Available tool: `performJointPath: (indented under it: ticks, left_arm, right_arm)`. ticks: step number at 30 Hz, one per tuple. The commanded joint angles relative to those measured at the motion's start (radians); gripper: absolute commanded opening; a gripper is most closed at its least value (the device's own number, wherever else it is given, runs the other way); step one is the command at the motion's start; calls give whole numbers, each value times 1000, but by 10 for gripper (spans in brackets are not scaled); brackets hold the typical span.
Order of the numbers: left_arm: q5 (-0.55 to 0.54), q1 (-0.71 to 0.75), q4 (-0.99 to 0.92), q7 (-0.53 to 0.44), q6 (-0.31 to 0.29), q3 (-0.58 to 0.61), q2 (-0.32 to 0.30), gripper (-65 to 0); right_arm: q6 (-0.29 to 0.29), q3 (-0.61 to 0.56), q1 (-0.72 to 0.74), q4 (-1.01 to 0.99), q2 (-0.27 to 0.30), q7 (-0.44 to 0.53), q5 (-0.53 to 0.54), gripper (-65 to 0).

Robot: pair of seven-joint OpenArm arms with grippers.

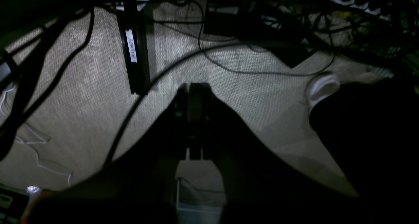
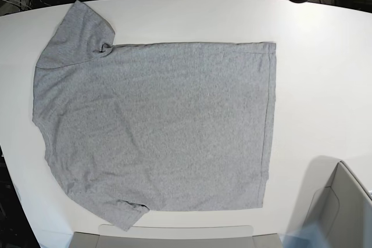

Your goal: Fold the T-shirt properly

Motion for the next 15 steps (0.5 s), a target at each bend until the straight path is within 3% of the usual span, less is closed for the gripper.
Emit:
performJointPath:
  ticks: [1,7,15]
  left_arm:
    - [-4,30,27,-6,2,-3,-4,-648]
    - [-4,60,40,3,-1,4,-22,-648]
    - [-6,97,40,6,-1,-5,-70,-649]
  right_arm:
    - [-1,0,-3,2,4,5,-3,-648]
    - [1,5,-27,3,20,5,-3,-648]
    - [4,0,-154,161,37,5,-1,-648]
